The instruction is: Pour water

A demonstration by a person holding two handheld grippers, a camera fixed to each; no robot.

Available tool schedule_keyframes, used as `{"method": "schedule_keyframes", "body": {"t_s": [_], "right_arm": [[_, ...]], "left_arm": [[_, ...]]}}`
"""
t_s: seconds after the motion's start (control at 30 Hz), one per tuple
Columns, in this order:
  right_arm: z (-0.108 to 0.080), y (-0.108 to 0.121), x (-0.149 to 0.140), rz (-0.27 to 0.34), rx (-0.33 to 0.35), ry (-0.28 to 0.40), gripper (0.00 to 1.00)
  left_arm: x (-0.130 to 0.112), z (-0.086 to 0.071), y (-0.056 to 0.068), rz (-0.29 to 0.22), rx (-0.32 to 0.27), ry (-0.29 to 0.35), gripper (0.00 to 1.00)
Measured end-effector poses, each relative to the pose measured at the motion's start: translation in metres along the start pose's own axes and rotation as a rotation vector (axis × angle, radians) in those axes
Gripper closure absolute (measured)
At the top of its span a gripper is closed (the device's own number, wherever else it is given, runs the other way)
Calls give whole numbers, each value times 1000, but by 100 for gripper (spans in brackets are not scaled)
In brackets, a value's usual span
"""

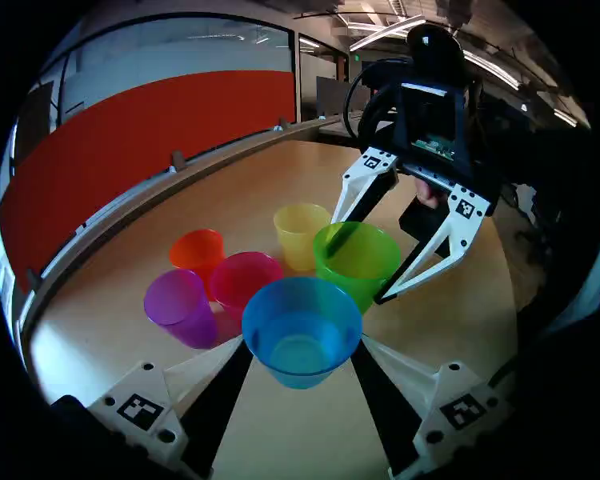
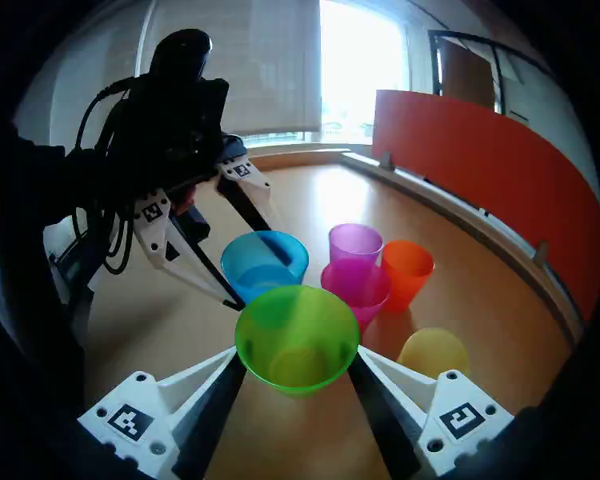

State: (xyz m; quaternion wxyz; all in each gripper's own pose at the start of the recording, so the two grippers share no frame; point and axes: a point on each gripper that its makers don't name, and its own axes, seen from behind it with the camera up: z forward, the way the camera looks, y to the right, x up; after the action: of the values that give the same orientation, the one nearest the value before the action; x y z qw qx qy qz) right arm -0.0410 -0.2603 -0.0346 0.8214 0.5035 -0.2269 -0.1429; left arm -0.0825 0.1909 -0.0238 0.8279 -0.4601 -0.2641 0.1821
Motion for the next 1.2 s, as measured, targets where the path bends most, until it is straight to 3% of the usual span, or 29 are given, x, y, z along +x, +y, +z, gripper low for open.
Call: {"method": "schedule_keyframes", "body": {"t_s": [0.6,1.2], "right_arm": [[-17,-5,29,2,-41,83,12],[-33,-8,60,0,-69,173,12]], "left_arm": [[15,-23,-4,-37,74,86,17],[50,-47,-16,-110,146,255,17]]}}
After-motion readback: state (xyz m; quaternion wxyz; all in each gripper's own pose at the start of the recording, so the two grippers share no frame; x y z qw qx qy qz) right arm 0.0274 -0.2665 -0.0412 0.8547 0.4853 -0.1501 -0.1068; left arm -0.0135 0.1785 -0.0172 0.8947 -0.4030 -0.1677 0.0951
